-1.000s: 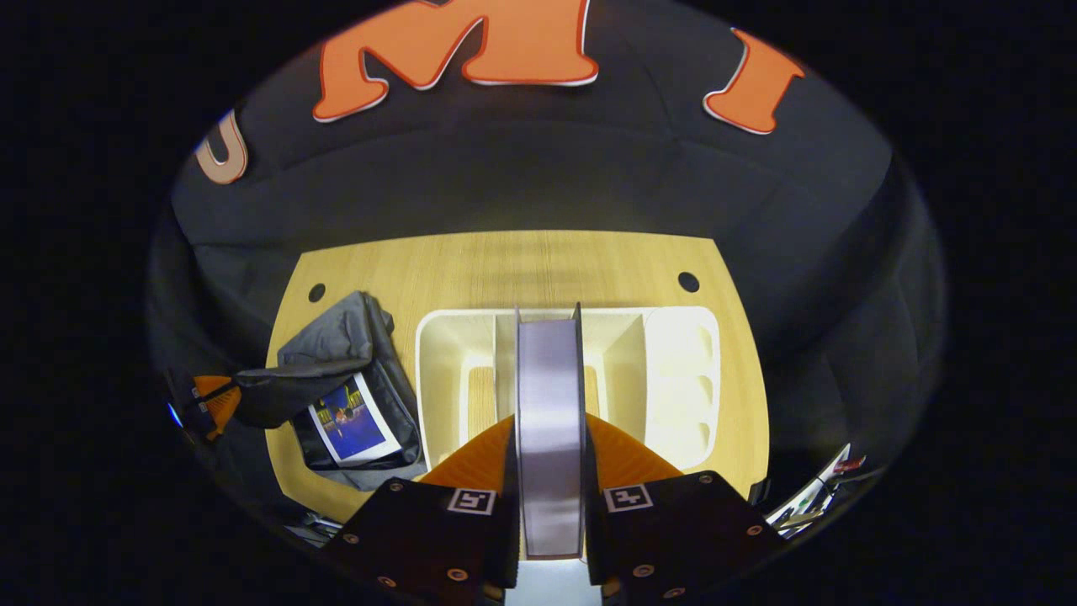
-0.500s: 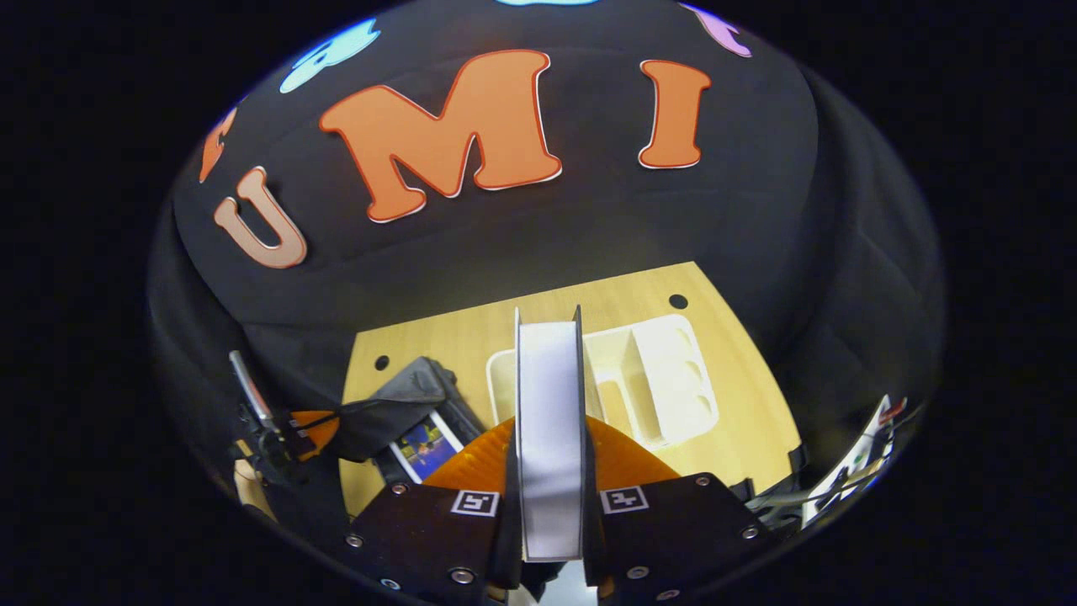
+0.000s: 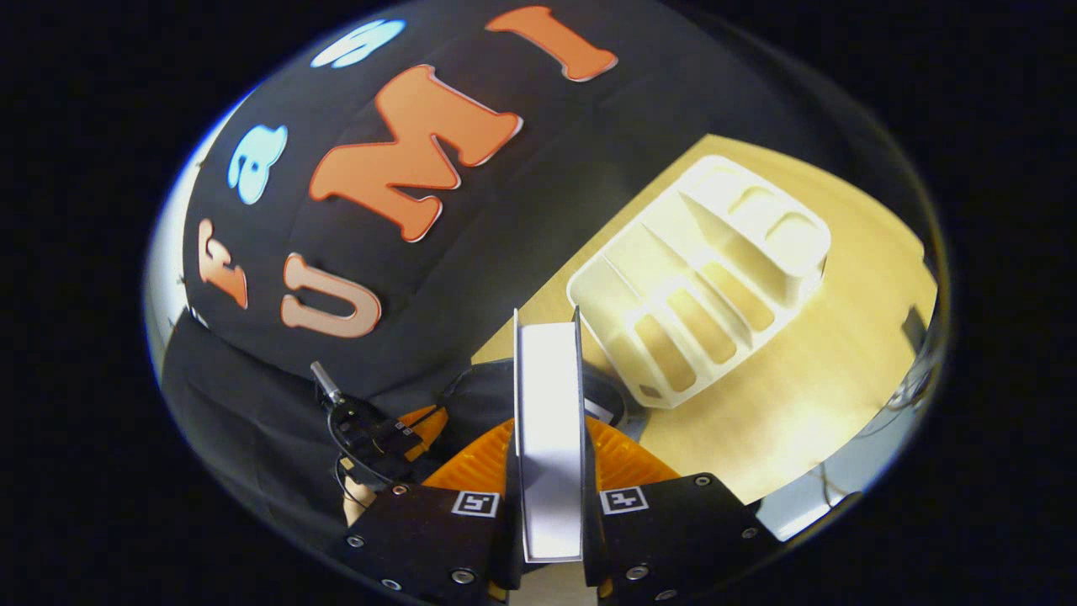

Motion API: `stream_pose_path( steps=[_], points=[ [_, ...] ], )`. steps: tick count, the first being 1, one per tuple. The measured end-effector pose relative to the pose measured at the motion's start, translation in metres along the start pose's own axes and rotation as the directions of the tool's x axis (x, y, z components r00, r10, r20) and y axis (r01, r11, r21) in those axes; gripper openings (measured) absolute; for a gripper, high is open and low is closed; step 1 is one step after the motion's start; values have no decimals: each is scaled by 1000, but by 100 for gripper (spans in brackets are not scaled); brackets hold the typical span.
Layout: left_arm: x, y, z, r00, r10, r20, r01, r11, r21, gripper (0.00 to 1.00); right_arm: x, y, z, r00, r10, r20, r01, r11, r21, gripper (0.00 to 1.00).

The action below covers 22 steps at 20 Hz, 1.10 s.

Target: Open the schoolbag, grab two books from the bookshelf and put them into the schoolbag.

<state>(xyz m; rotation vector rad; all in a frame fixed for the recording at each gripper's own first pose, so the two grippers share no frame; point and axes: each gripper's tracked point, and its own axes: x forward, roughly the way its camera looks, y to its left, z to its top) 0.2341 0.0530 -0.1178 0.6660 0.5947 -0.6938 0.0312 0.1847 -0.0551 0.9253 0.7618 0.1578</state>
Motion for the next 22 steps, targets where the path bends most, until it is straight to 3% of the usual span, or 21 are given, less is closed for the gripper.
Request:
stream_pose_path(
  steps=[3,6,10,13,18,22],
  points=[
    [-3,0,5,1000,5,-5,-5,1000,22,1,50,-21,-42,995,95,-1,-93,976,195,29],
    [-6,-2,9,1000,9,-3,-9,999,37,1,93,-40,-71,995,98,-7,-92,953,289,29],
    [-10,-2,13,1000,15,-7,-14,998,57,1,145,-39,-97,989,147,8,-140,922,361,29],
    [-15,-4,15,1000,22,-14,-21,997,68,1,179,-39,-108,991,132,8,-125,919,373,29],
    [-22,-11,24,999,35,-4,-34,993,110,0,216,-25,-111,987,141,80,-162,897,411,29],
    [-29,-31,33,1000,-20,17,19,996,91,1,238,-18,-110,982,140,129,-182,888,421,29]
  ],
)
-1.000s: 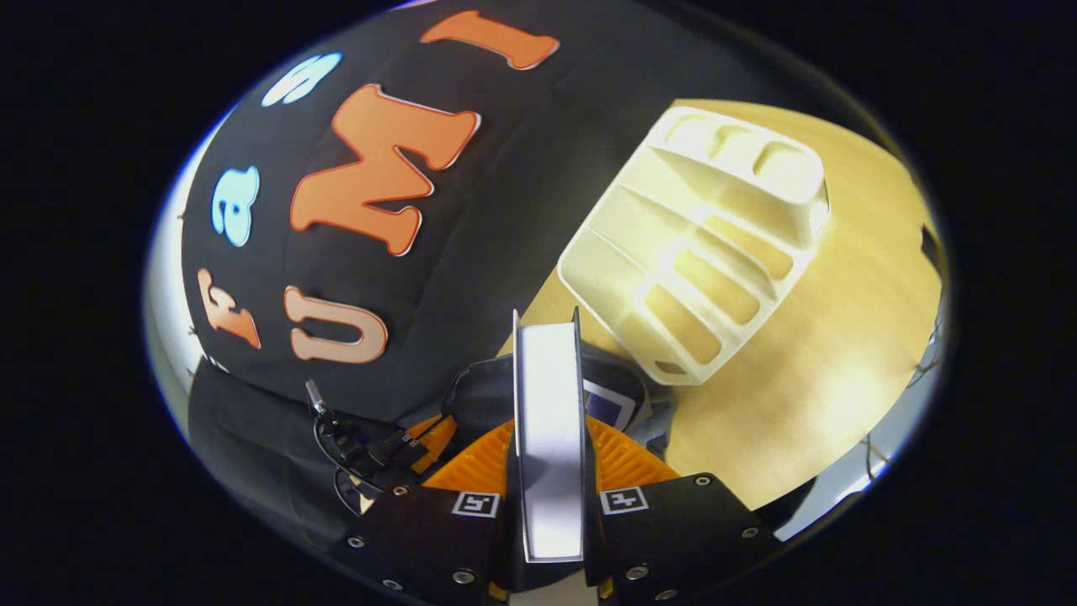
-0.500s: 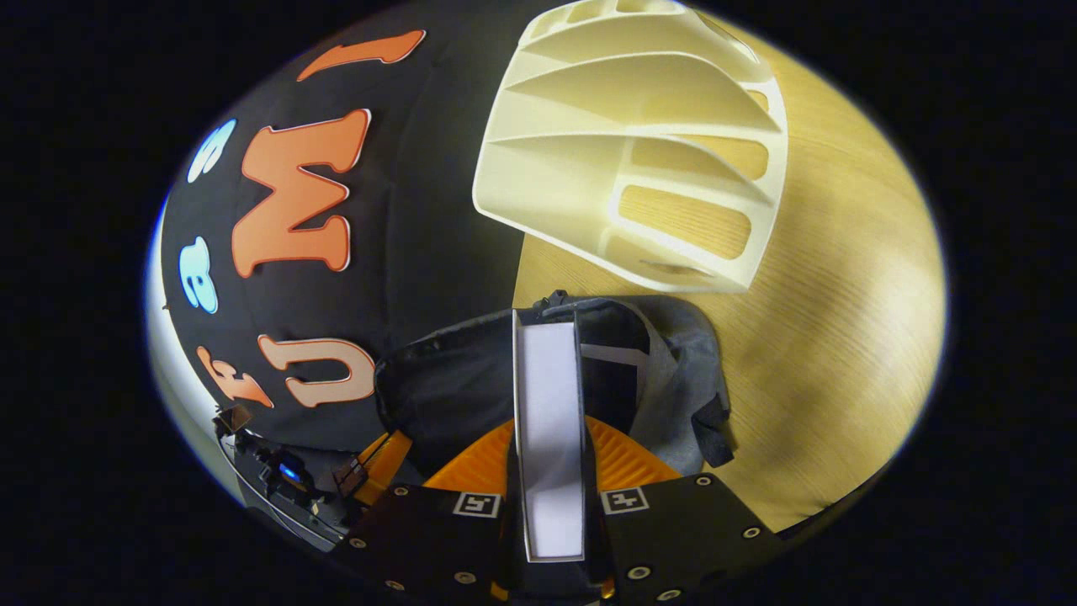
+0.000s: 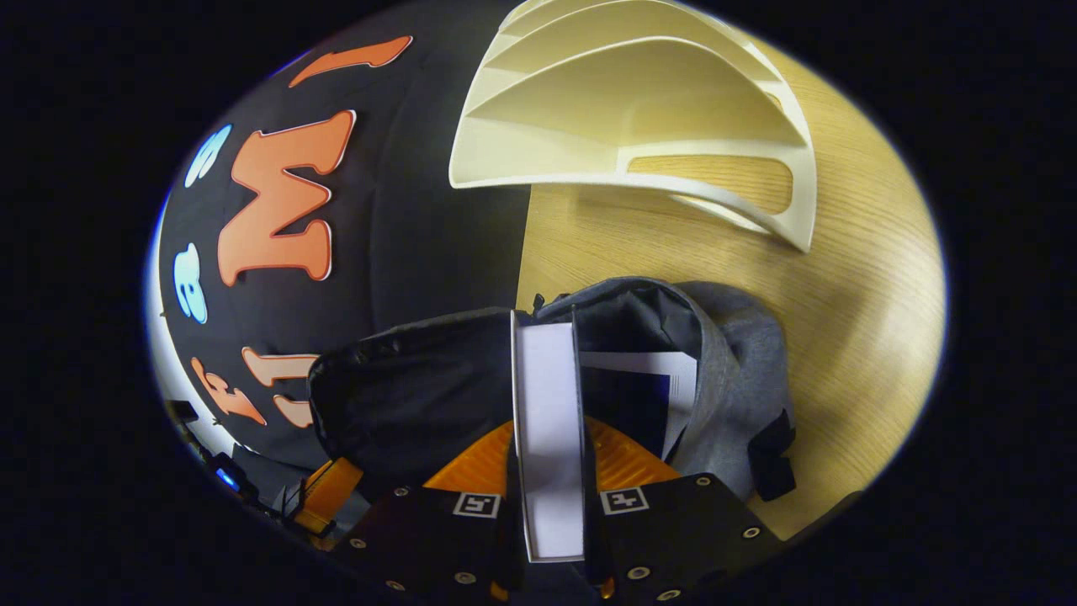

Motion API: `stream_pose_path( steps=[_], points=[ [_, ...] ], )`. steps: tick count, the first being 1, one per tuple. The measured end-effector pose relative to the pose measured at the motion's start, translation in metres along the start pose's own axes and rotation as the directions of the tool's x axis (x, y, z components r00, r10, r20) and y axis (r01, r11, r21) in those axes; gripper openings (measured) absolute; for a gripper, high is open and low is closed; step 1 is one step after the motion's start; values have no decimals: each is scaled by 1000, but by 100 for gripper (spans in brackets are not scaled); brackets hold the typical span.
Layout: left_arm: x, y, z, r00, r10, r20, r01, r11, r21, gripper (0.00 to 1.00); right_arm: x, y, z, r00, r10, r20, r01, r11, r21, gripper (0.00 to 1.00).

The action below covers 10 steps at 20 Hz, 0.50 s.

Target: Open the schoolbag, grab two books from the bookshelf and put them into the schoolbag.

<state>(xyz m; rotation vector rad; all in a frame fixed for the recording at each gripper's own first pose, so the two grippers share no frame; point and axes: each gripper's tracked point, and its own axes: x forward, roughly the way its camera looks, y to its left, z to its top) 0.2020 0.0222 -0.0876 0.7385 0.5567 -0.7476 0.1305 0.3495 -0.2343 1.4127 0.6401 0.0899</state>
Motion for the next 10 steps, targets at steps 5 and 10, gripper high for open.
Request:
stream_pose_path(
  steps=[5,10],
  points=[
    [-1,-4,0,1000,-3,2,3,1000,-4,0,27,-9,-1,996,-78,45,78,997,6,31],
    [1,-3,-11,1000,-10,-19,10,999,-37,0,25,-40,-16,967,-255,-30,254,967,-19,58]
  ],
)
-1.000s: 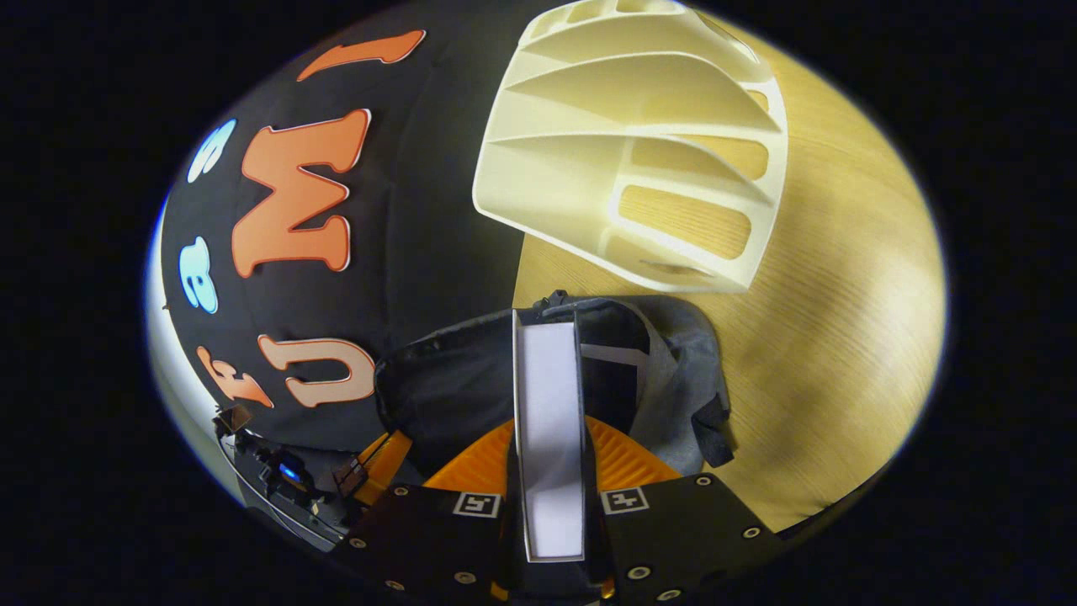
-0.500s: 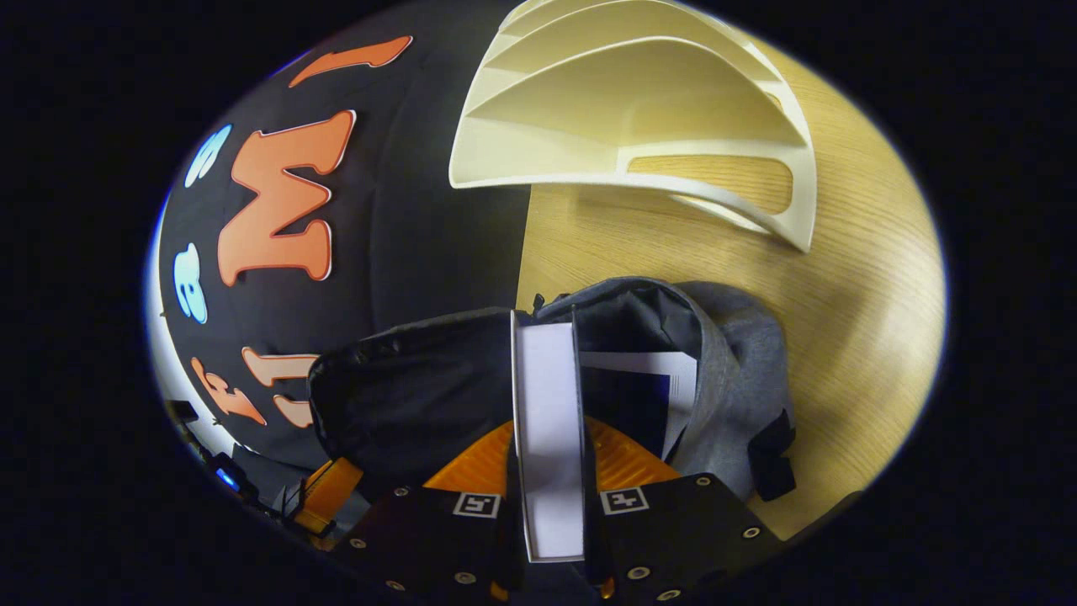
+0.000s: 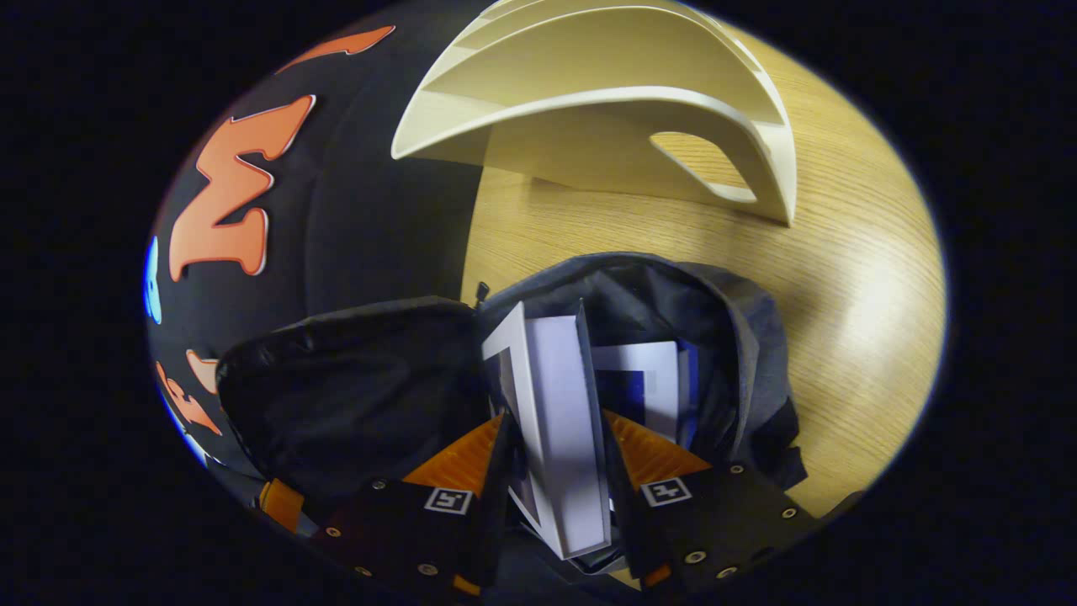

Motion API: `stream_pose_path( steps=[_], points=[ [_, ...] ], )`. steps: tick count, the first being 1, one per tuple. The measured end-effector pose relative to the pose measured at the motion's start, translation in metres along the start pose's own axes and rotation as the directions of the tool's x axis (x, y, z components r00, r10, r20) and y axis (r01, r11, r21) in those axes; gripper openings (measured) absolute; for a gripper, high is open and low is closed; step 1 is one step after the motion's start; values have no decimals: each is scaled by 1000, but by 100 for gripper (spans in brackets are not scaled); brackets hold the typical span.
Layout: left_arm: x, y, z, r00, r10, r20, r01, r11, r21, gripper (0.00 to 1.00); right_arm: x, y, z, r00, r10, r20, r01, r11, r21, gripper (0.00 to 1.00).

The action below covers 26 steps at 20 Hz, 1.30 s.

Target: Open the schoolbag, grab two books from the bookshelf and put them into the schoolbag.

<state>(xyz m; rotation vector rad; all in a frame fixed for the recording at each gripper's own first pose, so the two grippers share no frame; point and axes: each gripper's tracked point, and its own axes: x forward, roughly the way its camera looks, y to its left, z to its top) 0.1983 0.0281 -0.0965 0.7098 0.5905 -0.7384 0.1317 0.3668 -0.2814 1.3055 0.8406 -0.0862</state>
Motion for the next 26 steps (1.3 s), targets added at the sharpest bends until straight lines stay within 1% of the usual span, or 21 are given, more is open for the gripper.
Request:
stream_pose_path(
  steps=[1,2,3,4,6,8,10,12,13,14,15,16,18,20,21,23,24,25,26],
  points=[
    [1,-2,-2,1000,-4,-4,4,1000,-8,1,-3,-4,-4,1000,-19,-20,19,1000,-7,58],
    [2,-4,-5,1000,-10,-5,10,1000,-18,0,-8,-9,-6,999,-41,-29,40,999,-15,82],
    [3,-7,-7,1000,-19,-9,19,999,-32,0,-15,-13,-7,997,-62,-36,61,998,-27,96],
    [4,-11,-9,1000,-29,-8,29,999,-46,0,-21,-13,-5,996,-76,-41,74,996,-44,99],
    [4,-19,-11,999,-47,-13,45,995,-86,0,-37,-13,1,994,-98,-40,94,991,-96,99],
    [3,-32,-17,997,-75,-13,72,985,-157,1,-53,-16,10,991,-128,-26,122,978,-166,98],
    [-3,-53,-30,993,-118,-8,113,965,-238,4,-69,-21,21,987,-159,-17,151,961,-232,98],
    [-5,-68,-41,991,-135,-13,125,945,-302,9,-79,-24,38,980,-197,4,189,933,-307,98],
    [-6,-74,-44,990,-140,-15,127,933,-335,17,-83,-26,47,975,-222,19,214,913,-348,98],
    [-9,-82,-49,989,-149,-16,133,922,-364,22,-90,-33,51,967,-251,31,243,888,-390,98],
    [-11,-90,-51,989,-148,-15,130,910,-394,32,-96,-35,57,962,-271,41,262,865,-428,98],
    [-6,-98,-55,989,-148,-12,129,897,-422,36,-107,-35,63,959,-279,52,270,842,-466,98],
    [2,-113,-61,989,-145,-35,110,870,-481,71,-128,-31,79,955,-284,81,282,795,-537,98],
    [4,-121,-62,995,-96,-26,67,842,-535,100,-149,-17,98,961,-250,116,268,746,-610,98],
    [3,-121,-60,998,-53,-13,38,833,-552,98,-162,-4,112,966,-215,142,255,715,-651,98],
    [-7,-113,-49,998,56,39,-23,818,-574,98,-185,19,138,968,-149,201,249,646,-721,98],
    [-11,-107,-40,990,124,66,-63,810,-583,98,-196,31,150,967,-113,229,250,612,-750,98],
    [-16,-98,-28,974,203,97,-107,799,-592,98,-209,43,160,963,-71,262,253,579,-775,98],
    [-17,-93,-14,956,264,129,-135,786,-603,98,-221,58,173,955,-22,297,260,547,-796,98]
  ],
)
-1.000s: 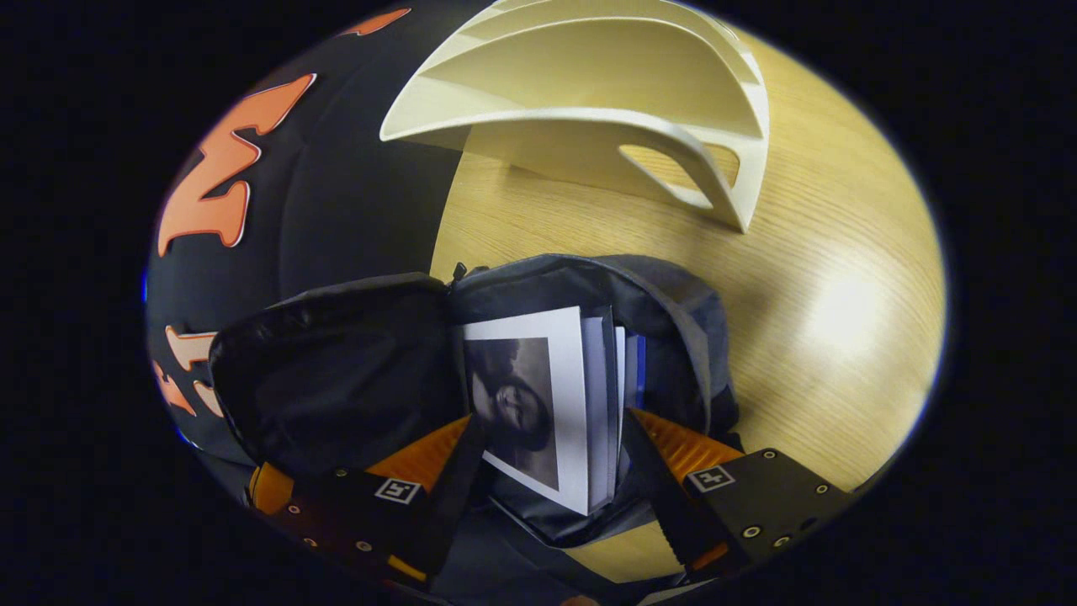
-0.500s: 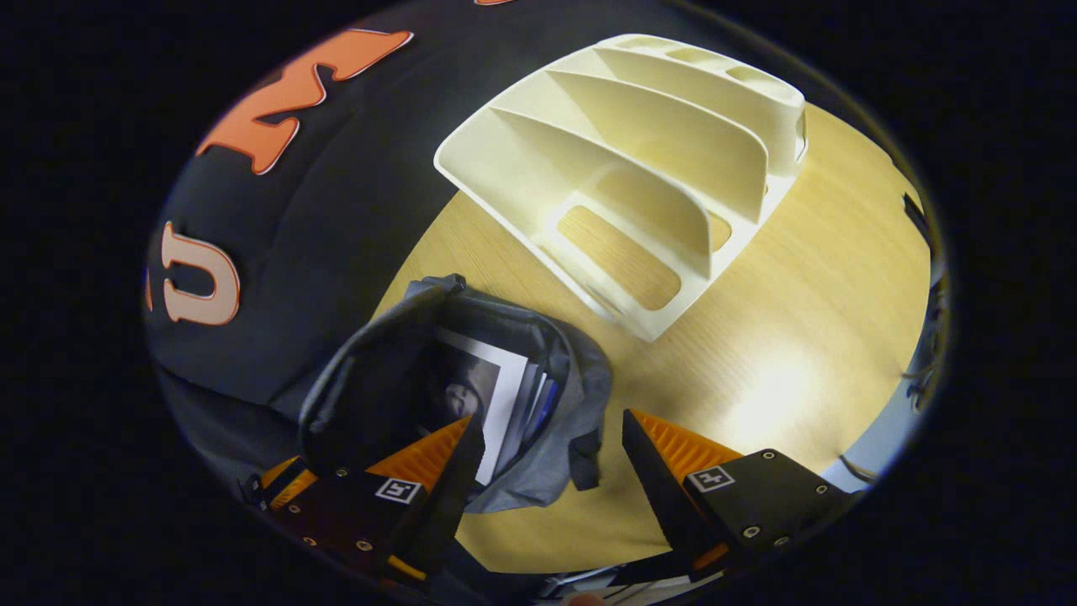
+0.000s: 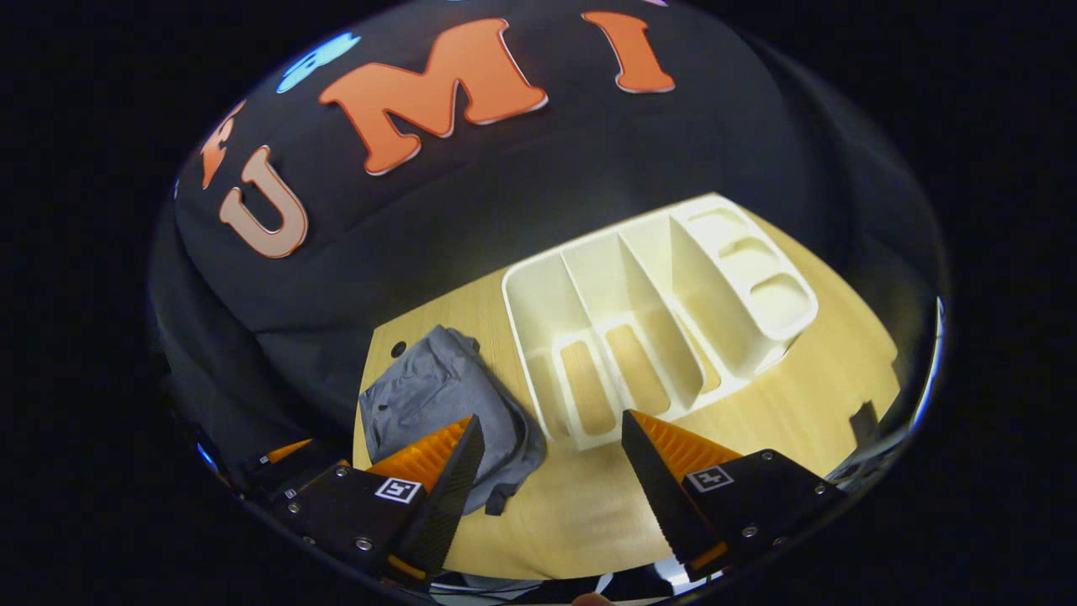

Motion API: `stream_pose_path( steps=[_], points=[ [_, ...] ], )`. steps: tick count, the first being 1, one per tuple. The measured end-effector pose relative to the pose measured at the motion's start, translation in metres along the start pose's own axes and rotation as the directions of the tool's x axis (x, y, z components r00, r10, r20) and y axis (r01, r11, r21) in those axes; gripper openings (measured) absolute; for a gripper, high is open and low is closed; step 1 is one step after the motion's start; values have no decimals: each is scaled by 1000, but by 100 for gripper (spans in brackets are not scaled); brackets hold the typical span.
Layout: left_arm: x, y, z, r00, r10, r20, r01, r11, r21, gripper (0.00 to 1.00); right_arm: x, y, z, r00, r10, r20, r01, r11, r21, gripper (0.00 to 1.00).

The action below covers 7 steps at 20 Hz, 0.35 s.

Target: Open the schoolbag, grab two books from the bookshelf and put them into the schoolbag.

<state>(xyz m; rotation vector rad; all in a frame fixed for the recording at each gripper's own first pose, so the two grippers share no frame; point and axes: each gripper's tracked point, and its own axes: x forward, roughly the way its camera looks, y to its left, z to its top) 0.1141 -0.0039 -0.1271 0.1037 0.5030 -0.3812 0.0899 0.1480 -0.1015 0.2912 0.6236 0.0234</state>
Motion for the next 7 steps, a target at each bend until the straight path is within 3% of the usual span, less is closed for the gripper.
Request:
stream_pose_path(
  steps=[3,7],
  points=[
    [1,-8,25,984,57,168,-51,998,-40,98,-23,-5,52,978,11,206,8,996,-93,98],
    [-16,-22,84,918,119,378,-108,993,-49,97,-45,-7,92,902,35,431,35,988,-153,97]
  ],
)
